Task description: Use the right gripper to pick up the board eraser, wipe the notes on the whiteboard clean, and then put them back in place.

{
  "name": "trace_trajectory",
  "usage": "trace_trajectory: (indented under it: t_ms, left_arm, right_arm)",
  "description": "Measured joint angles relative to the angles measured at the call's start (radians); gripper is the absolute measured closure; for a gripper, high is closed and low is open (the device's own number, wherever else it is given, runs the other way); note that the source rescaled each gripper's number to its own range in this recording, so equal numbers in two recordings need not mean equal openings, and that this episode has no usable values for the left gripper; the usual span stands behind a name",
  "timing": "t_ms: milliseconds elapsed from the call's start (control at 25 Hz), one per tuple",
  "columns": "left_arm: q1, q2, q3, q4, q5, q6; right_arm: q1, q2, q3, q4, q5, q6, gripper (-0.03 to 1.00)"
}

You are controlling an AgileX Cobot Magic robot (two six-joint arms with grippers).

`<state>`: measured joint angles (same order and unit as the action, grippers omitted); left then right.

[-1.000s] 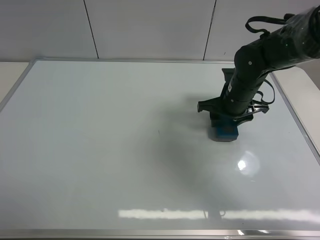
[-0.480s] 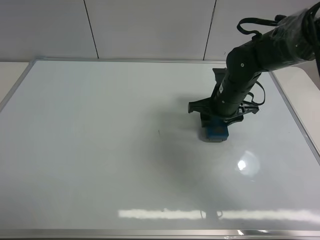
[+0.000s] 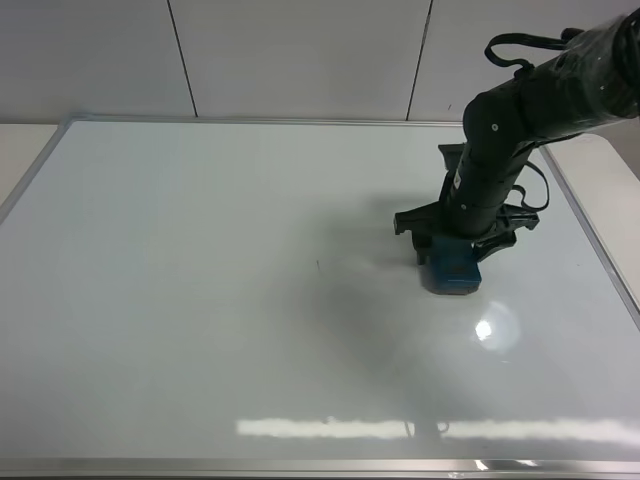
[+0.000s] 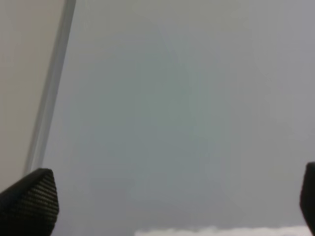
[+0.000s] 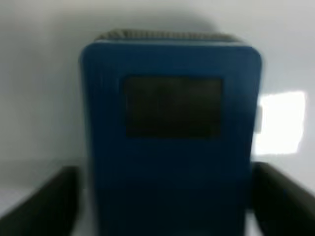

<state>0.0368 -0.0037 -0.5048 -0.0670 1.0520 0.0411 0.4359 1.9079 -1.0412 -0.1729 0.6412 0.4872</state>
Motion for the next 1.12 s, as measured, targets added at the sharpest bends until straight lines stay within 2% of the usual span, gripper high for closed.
trace_trajectory:
  t_ms: [80,160,240,480,640,840,1120]
  left_arm:
    - [0.000,0.000,0.000,0.000,0.000,0.000]
    - [0.000,0.000,0.000,0.000,0.000,0.000]
    - [0.000,0.000,0.000,0.000,0.000,0.000]
    - [0.000,0.000,0.000,0.000,0.000,0.000]
    - [0.000,0.000,0.000,0.000,0.000,0.000]
    - [0.000,0.000,0.000,0.000,0.000,0.000]
    - [0.000,0.000,0.000,0.000,0.000,0.000]
  right_arm:
    - [0.000,0.000,0.000,-0.001,-0.015,-0.032,0.10]
    - [0.000,0.000,0.000,-0.004,-0.022,-0.041,0.02]
    - [0.000,-0.011,0.000,-0.005,-0.022,-0.042,-0.01]
    - [-0.009,-0.149,0.000,-0.055,-0.023,-0.044,-0.03]
    - [-0.070,-0.272,0.000,-0.072,-0.009,-0.044,-0.03]
    - [-0.171,-0.425,0.000,-0.102,0.076,-0.044,-0.03]
    - [-0.220,-0.649,0.000,-0.126,0.154,-0.044,-0.03]
